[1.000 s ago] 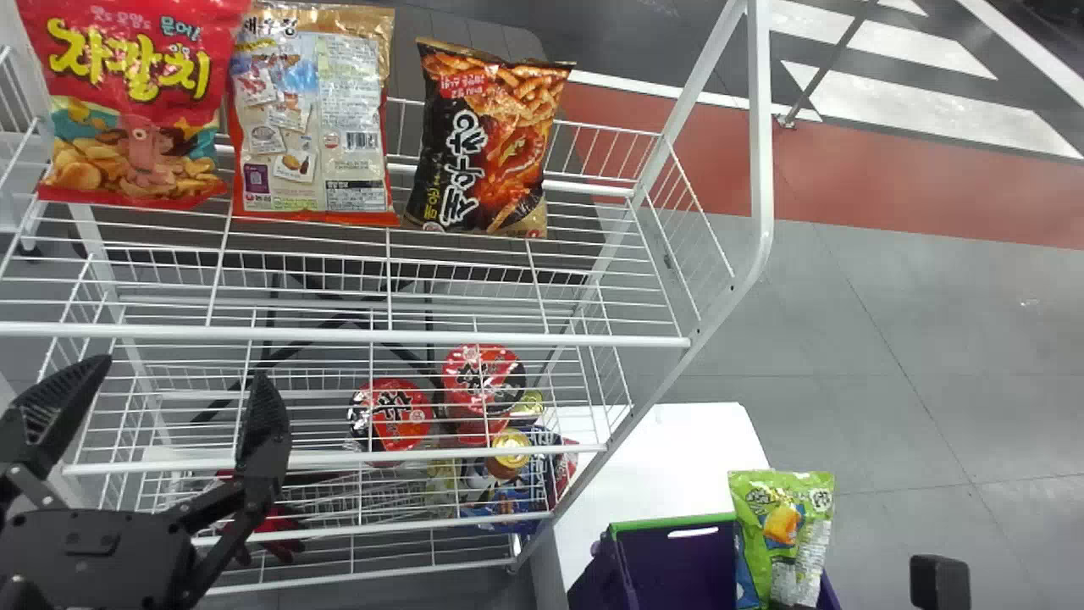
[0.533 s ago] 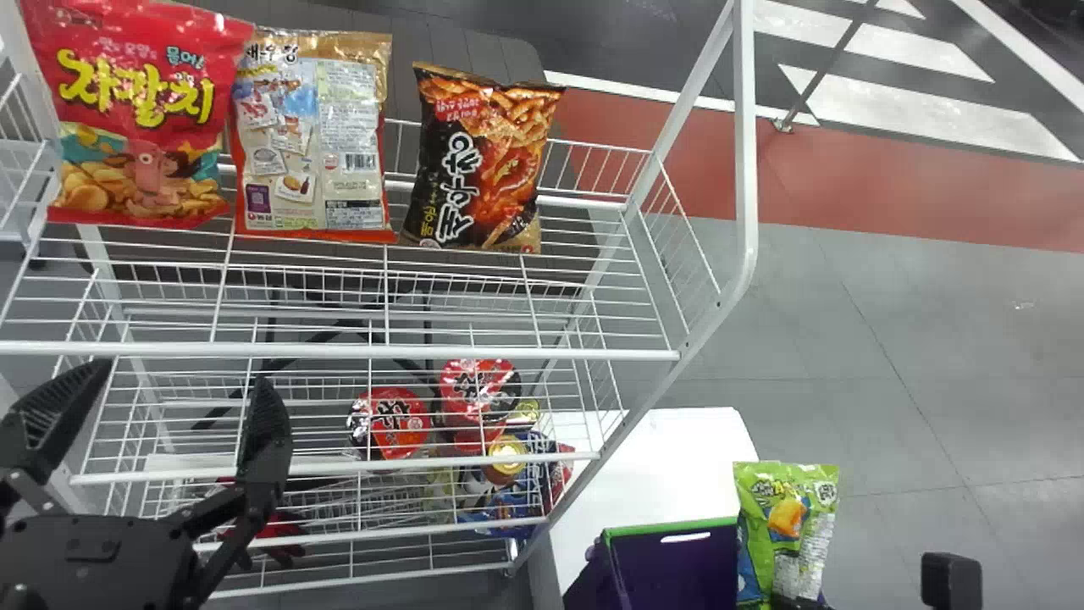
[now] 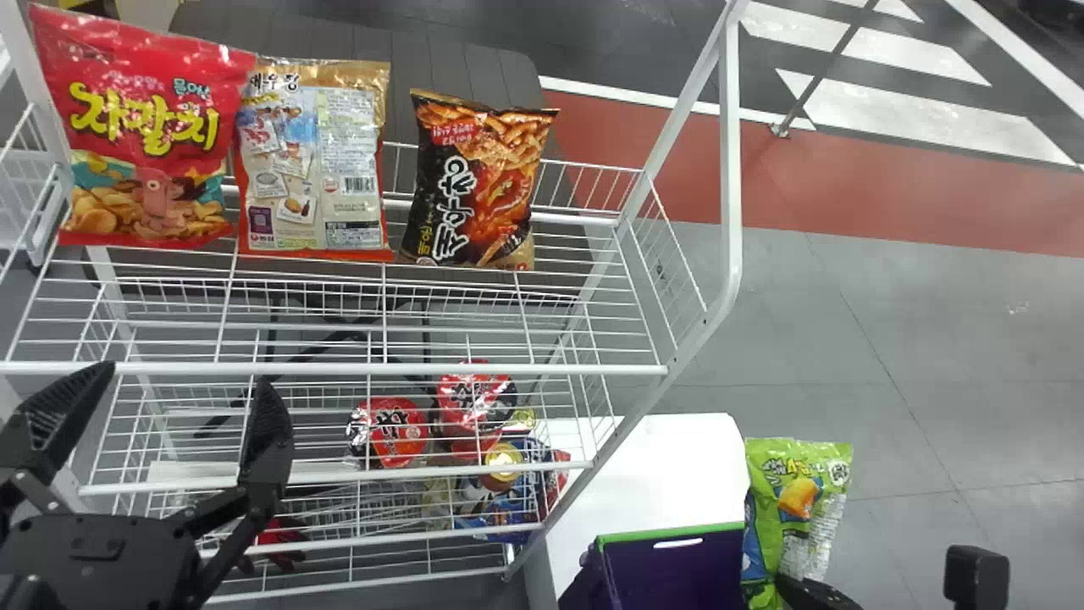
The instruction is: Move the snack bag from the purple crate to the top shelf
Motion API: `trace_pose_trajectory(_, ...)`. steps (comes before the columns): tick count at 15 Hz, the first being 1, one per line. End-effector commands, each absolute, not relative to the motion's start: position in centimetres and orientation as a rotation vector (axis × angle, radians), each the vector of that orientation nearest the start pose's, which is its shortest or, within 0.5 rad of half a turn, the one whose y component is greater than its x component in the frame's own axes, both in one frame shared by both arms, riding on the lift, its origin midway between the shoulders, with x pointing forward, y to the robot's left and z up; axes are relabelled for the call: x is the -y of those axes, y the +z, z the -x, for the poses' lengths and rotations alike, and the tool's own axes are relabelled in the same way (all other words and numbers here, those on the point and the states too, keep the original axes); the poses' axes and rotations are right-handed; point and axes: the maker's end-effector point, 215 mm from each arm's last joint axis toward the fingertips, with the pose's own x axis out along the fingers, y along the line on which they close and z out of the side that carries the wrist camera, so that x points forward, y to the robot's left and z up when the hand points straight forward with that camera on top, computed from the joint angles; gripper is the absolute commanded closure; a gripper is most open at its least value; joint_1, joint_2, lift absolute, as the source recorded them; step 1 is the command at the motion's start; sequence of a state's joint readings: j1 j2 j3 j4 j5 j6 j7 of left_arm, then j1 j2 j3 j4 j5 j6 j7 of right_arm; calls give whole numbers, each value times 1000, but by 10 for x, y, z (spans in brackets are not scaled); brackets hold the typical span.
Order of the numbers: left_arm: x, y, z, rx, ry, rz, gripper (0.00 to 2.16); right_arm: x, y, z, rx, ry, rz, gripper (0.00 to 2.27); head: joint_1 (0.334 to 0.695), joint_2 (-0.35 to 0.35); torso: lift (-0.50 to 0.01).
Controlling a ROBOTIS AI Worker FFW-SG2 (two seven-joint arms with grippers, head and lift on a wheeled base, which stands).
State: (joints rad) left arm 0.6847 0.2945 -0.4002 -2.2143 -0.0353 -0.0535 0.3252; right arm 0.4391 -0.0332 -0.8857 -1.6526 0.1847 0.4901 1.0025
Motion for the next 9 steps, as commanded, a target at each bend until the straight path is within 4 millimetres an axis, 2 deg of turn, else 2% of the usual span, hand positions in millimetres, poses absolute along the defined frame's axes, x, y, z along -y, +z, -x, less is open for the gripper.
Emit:
trace_pose_trajectory(1, -103, -327, -354, -39, -168, -16, 103, 513, -560, -212, -809, 16, -197, 2246, 695, -350, 8)
trace_pose_trajectory(5, -103, -329, -354, -45, -168, -19, 103, 506, -546, -215, -773, 29, -233, 2246, 695, -350, 10)
trace_pose_trajectory(7, -103, -331, -354, -49, -168, -22, 103, 505, -504, -225, -694, 81, -235, 2246, 695, -350, 0)
trace_pose_trajectory(9, -103, -334, -354, -58, -167, -26, 103, 503, -449, -237, -617, 124, -206, 2246, 695, -350, 0)
